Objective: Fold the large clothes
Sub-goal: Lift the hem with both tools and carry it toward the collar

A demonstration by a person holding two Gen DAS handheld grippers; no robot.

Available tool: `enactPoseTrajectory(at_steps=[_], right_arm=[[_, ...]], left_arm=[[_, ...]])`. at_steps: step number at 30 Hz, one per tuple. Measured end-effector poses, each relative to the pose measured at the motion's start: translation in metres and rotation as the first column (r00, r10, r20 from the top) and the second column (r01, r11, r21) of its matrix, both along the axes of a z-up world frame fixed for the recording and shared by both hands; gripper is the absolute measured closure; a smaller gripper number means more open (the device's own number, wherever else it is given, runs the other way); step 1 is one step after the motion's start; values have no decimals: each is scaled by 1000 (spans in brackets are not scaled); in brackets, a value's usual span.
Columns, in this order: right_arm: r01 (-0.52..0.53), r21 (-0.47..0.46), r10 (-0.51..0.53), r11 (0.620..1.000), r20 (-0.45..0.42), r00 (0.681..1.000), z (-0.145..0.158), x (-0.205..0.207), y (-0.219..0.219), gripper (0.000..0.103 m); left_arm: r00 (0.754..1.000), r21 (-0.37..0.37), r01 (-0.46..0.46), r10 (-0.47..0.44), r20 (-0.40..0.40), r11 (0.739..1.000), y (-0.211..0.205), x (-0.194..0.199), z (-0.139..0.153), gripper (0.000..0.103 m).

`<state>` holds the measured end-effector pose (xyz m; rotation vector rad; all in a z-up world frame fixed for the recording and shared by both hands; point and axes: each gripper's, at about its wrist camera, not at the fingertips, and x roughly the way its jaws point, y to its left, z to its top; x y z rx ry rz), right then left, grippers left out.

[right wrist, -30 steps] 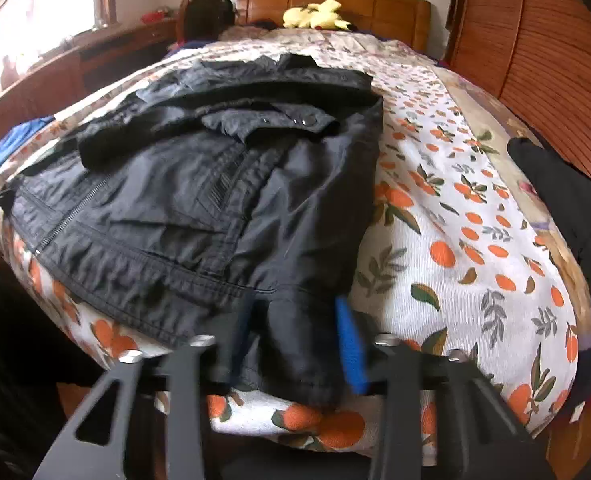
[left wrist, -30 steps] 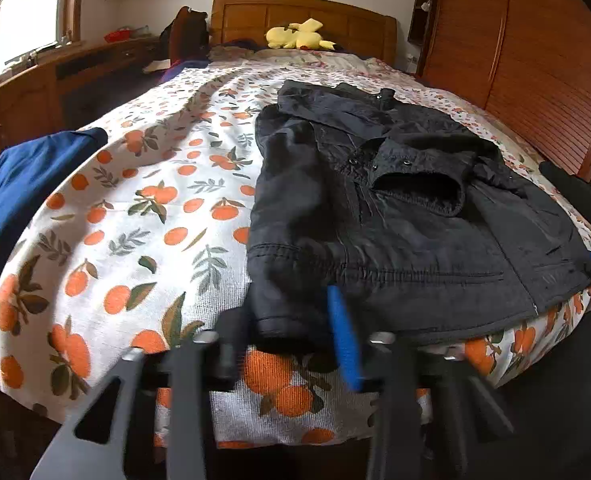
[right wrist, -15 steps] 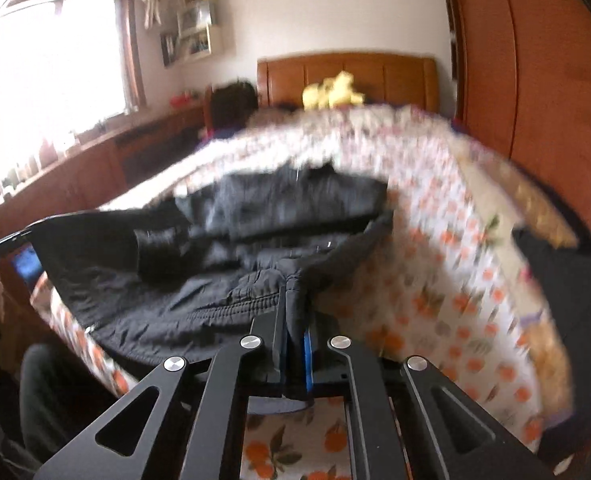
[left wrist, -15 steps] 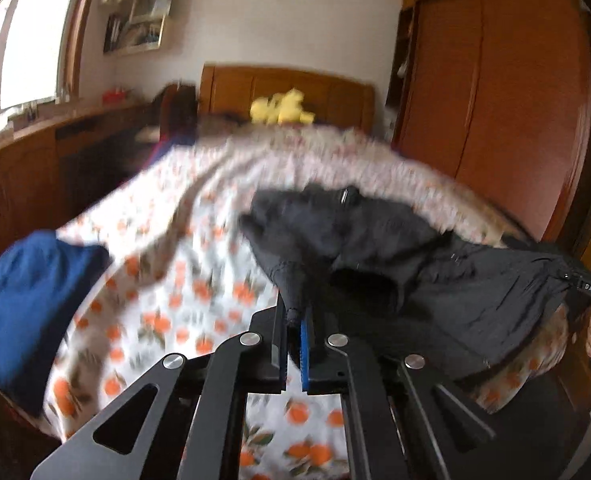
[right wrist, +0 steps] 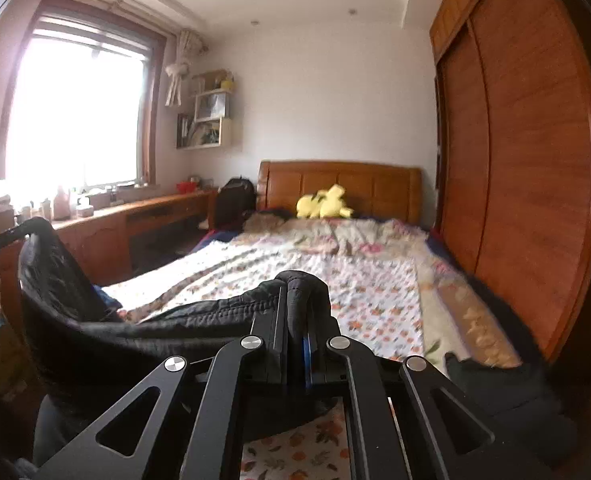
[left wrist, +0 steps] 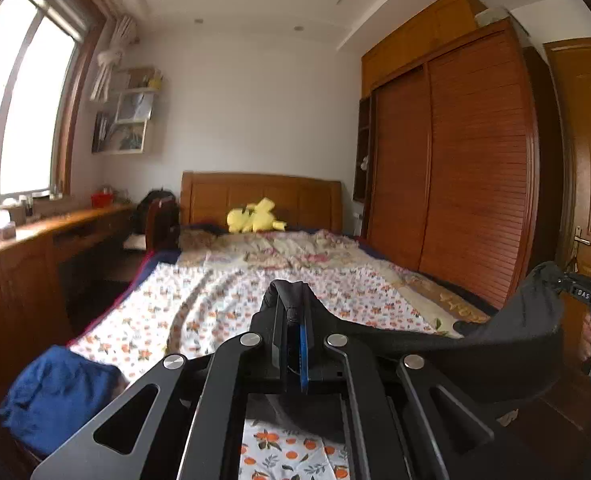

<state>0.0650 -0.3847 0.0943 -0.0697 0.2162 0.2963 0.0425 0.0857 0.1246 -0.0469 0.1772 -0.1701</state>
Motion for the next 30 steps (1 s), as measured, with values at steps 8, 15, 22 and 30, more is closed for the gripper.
enactPoseTrajectory(at_steps=[8, 15, 22, 30], right_arm=[[1, -84, -11, 996, -120, 993, -57, 34, 3, 99], [-13, -75, -6, 997, -248, 969, -126, 94, 9, 99], [22, -64, -39, 998, -267, 963, -150, 154, 12, 99], [71, -57, -82, 996, -219, 972, -150, 207, 13, 99]], left_arm=[[992, 47, -32, 38, -124, 998, -14, 47, -51, 99], [965, 29, -81, 86, -248, 996, 11, 116, -125, 98], [952, 42, -108, 116, -285, 993, 25, 187, -150, 98], [957, 32, -135, 139, -257, 990, 19, 246, -152, 98]])
